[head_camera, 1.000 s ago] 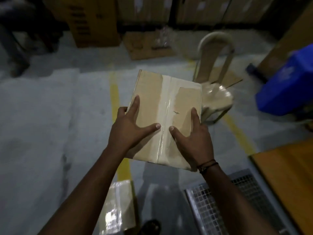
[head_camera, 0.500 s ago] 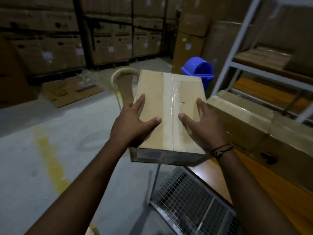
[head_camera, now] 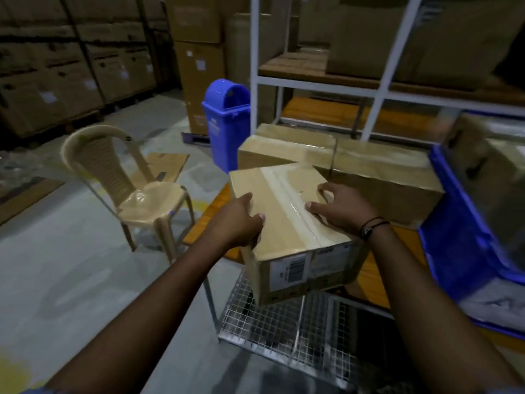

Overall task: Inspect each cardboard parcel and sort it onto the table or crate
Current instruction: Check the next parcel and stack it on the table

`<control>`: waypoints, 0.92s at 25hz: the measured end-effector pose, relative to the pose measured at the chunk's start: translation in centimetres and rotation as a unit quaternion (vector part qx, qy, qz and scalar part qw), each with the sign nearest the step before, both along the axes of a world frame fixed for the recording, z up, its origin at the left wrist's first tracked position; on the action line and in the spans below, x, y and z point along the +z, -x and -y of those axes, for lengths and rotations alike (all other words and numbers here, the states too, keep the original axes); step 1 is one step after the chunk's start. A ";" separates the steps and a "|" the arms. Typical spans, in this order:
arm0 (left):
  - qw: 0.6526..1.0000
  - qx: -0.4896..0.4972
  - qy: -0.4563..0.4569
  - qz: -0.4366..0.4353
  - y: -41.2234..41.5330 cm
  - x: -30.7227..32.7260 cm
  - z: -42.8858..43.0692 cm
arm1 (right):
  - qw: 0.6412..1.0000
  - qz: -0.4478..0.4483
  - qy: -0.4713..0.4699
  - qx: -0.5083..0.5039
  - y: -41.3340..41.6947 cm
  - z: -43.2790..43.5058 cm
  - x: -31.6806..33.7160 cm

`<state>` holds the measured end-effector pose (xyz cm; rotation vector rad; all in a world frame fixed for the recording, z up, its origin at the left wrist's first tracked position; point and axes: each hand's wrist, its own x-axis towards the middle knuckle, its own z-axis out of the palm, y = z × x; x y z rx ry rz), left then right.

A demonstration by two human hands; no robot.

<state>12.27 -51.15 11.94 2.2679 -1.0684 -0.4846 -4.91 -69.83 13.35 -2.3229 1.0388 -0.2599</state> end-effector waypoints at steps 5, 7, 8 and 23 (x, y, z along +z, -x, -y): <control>0.998 -0.023 -0.053 -0.035 1.0 -1.8 3.8 | 0.983 -0.157 0.100 -0.008 0.6 -0.8 -3.8; 0.996 -0.014 -0.075 -0.041 0.5 -1.3 4.7 | 0.980 -0.162 0.111 0.010 0.1 -2.6 -4.3; 0.996 -0.014 -0.089 -0.028 0.0 -1.0 5.1 | 0.980 -0.165 0.112 0.027 -0.3 -3.8 -4.4; 0.995 -0.045 -0.007 0.093 -2.2 -3.8 5.4 | 0.973 -0.159 0.164 0.027 6.6 -5.1 -4.7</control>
